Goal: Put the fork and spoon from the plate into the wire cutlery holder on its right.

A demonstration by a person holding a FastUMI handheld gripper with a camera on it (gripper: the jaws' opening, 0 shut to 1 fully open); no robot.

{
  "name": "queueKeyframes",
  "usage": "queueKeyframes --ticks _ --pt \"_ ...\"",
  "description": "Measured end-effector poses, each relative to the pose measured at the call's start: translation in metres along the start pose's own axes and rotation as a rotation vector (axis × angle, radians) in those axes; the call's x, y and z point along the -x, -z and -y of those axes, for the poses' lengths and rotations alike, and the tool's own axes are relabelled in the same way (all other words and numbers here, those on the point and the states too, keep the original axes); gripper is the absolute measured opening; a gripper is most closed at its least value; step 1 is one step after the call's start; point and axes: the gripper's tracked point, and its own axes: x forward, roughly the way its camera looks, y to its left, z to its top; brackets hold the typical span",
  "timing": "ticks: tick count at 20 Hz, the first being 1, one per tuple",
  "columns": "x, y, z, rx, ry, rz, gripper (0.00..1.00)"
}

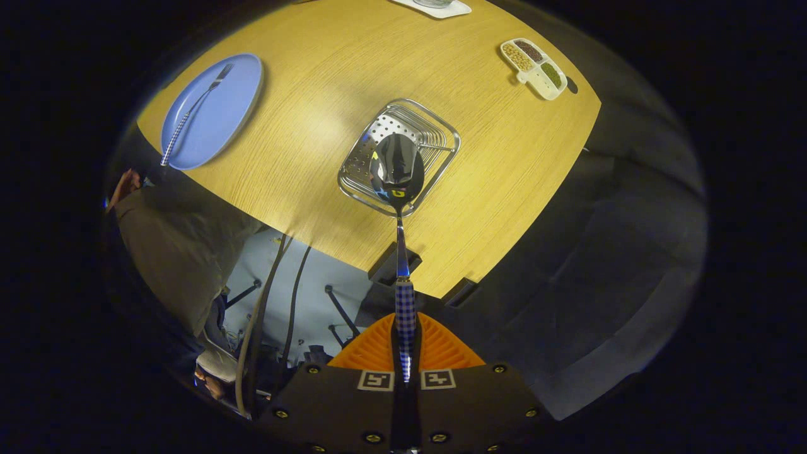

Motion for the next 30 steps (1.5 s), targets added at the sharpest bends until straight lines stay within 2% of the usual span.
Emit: queueKeyframes --ticks 8,19,23,26,27,29,30 --pt "-0.009 -0.021 0.012 0.042 0.009 -0.123 0.01" --pt "-0.032 -0.053 0.002 0.033 -0.042 -0.242 0.03" --pt "-0.036 -0.056 -0.001 -0.009 -0.089 -0.249 0.10" --pt "-0.035 -0.063 0.001 -0.005 -0.076 -0.234 0.11" --pt "-0.033 -0.065 0.002 -0.004 -0.077 -0.229 0.17" --pt "-0.027 -0.064 0.005 -0.001 -0.067 -0.214 0.19" --pt "-0.024 -0.066 0.008 0.001 -0.053 -0.192 0.32"
